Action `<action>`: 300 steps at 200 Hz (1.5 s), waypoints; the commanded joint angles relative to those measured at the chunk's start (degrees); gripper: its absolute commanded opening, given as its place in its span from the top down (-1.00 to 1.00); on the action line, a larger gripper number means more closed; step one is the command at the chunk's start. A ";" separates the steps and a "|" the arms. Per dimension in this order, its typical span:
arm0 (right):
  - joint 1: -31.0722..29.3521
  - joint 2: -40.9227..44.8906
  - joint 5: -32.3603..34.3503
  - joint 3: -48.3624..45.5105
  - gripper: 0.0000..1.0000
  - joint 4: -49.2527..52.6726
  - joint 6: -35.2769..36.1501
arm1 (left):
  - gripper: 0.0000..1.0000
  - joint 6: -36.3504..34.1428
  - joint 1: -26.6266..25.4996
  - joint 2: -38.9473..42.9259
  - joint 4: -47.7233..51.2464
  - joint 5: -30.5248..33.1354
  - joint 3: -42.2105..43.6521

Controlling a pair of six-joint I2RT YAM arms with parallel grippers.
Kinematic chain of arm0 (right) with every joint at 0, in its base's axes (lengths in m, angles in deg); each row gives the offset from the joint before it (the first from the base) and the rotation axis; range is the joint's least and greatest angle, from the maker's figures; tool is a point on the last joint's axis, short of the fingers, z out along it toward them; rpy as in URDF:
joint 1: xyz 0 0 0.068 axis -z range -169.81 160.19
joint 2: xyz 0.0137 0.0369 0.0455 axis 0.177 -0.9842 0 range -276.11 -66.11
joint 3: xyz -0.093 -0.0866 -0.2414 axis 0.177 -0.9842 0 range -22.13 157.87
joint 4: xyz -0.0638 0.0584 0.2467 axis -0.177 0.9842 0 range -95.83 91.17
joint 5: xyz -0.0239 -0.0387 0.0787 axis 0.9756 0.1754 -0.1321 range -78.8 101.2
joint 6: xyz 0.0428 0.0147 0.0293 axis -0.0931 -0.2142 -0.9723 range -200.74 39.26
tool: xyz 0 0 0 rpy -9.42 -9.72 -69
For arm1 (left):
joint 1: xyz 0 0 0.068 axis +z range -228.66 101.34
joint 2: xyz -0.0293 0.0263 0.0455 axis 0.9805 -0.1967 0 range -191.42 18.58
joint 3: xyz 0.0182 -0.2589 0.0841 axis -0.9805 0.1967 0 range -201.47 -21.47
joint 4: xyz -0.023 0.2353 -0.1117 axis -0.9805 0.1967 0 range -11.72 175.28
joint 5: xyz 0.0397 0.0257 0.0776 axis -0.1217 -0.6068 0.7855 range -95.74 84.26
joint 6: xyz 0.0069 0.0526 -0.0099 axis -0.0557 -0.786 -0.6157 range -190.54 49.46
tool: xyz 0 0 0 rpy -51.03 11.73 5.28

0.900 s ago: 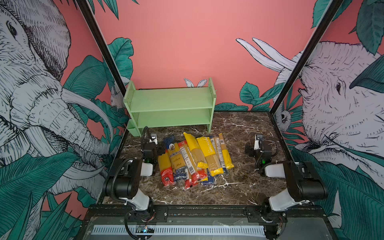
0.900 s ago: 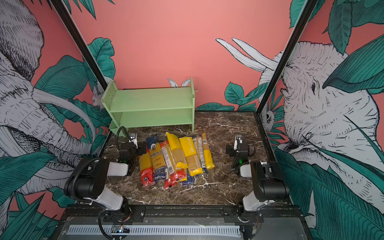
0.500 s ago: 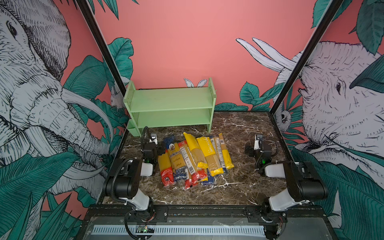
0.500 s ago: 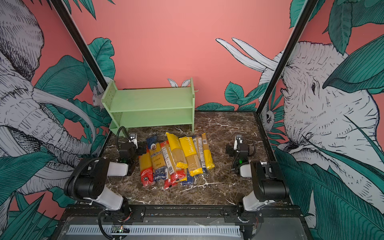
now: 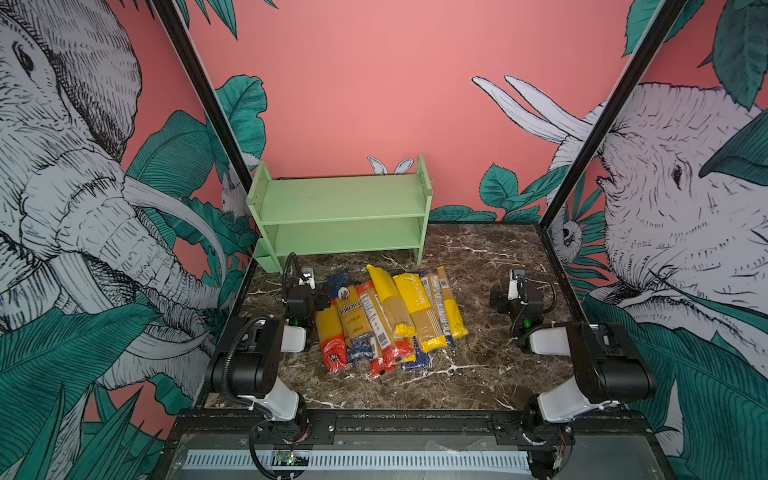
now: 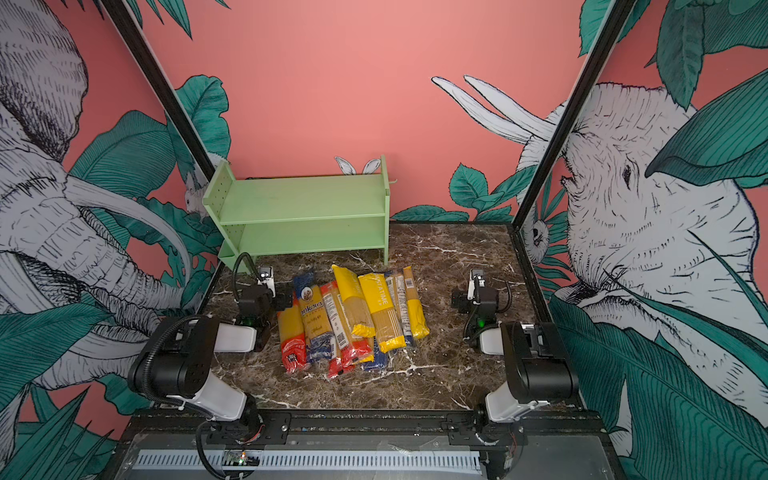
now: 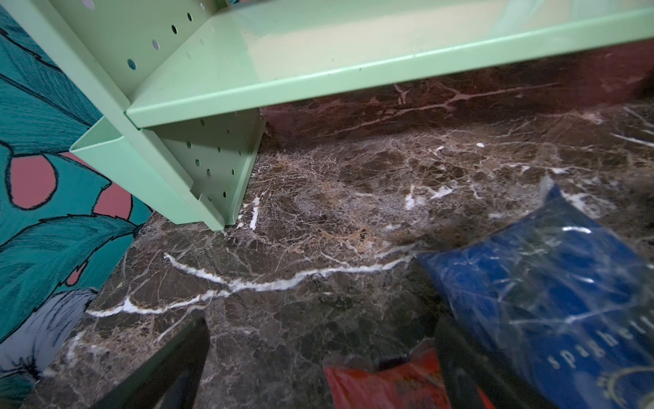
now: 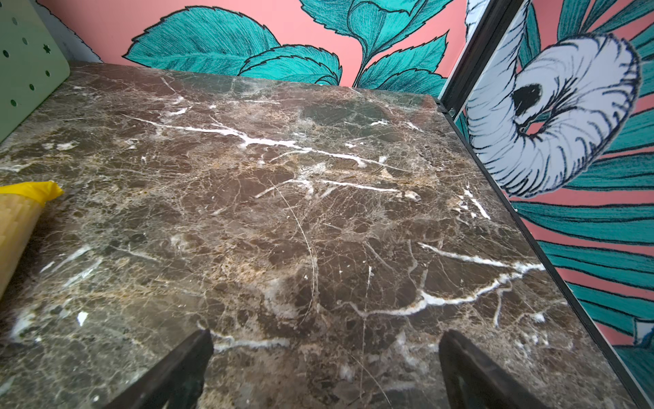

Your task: Place and organize the pasta boxes and bags onto the shelf

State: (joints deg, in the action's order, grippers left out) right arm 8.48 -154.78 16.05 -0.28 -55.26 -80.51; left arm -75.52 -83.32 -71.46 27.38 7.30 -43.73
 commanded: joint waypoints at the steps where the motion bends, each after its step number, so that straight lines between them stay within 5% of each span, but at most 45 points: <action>1: 0.20 -0.19 -0.63 1.02 -0.98 -1.83 0.19 | -0.99 -0.02 0.24 1.10 -0.26 -0.17 -0.50; 43: -0.06 0.13 0.88 0.55 -0.98 -2.83 0.20 | -0.99 -0.60 0.32 1.01 -0.16 -1.82 -0.74; 74: -2.64 3.38 11.74 0.42 -0.98 -0.89 -0.31 | -0.97 -0.61 0.29 1.09 -0.28 -1.86 -0.59; 100: -5.94 9.27 24.66 4.32 -0.98 10.62 0.41 | -0.90 -1.05 0.35 1.37 -0.41 -1.69 -1.07; 126: -8.25 11.46 44.58 12.73 -0.98 27.99 -1.06 | -0.60 -0.40 0.30 6.30 24.91 -1.26 -12.32; 146: -9.15 12.72 51.83 18.82 -0.98 37.80 -6.33 | -0.54 0.27 0.00 7.86 31.18 -1.20 -16.57; 199: -11.22 17.01 40.26 30.04 -0.98 63.33 -15.48 | -0.67 10.70 -3.40 22.64 41.85 2.85 -14.25; 228: -12.79 17.22 34.46 35.54 -0.98 76.39 -18.85 | -0.68 23.64 -7.02 31.96 50.93 6.79 -10.65; 300: -21.41 21.24 29.33 39.78 -0.98 89.08 -23.35 | -0.76 40.11 -32.03 40.15 66.94 13.08 -10.18</action>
State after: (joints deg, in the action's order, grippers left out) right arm -11.48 -136.48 48.13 38.60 27.88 -100.19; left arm -44.70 -108.30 -31.51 86.90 16.52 -53.54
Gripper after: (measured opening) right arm 0.989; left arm 0.876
